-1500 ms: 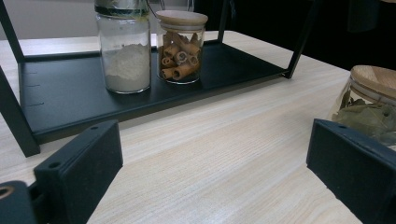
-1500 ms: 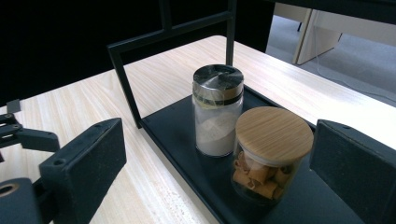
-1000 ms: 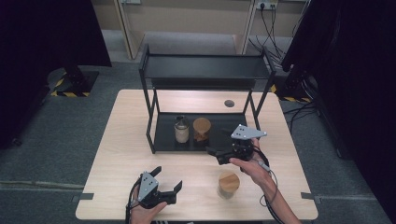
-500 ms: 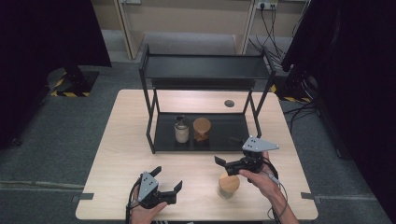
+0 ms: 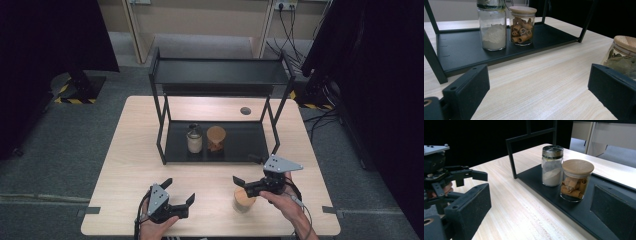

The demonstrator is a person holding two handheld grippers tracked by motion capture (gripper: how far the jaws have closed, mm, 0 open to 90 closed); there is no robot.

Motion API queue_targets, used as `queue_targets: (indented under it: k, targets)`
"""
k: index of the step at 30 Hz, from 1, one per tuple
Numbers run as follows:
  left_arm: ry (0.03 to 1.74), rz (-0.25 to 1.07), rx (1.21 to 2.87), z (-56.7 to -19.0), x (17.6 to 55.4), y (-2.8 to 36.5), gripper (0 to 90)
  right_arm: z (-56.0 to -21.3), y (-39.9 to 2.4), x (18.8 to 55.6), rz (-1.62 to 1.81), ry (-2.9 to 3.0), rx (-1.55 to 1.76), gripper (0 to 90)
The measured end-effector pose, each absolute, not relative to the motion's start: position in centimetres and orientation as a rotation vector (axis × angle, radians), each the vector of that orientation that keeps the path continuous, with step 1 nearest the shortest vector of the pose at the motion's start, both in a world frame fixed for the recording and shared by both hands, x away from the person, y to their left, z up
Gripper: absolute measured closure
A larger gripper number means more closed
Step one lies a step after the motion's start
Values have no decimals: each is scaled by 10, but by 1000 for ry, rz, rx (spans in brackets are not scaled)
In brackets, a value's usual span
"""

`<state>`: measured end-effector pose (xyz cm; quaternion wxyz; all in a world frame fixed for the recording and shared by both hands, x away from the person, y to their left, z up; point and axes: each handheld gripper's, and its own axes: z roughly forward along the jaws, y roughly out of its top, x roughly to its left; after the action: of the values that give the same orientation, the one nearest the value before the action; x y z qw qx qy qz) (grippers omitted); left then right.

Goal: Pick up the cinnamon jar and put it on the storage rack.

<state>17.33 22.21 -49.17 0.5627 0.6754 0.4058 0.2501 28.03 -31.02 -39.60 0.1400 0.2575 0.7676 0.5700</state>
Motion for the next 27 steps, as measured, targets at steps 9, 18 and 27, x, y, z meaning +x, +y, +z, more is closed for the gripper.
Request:
queue_targets:
  k: [9, 18, 27]
  targets:
    - [953, 585, 1593, -492, 174, 221, 29, -402, -317, 268, 1659, 2213, 752, 38]
    - [957, 583, 1592, -492, 174, 221, 29, -411, -326, 253, 1655, 2216, 767, 38]
    - [960, 583, 1592, -492, 174, 221, 29, -418, -327, 239, 1650, 2211, 765, 38]
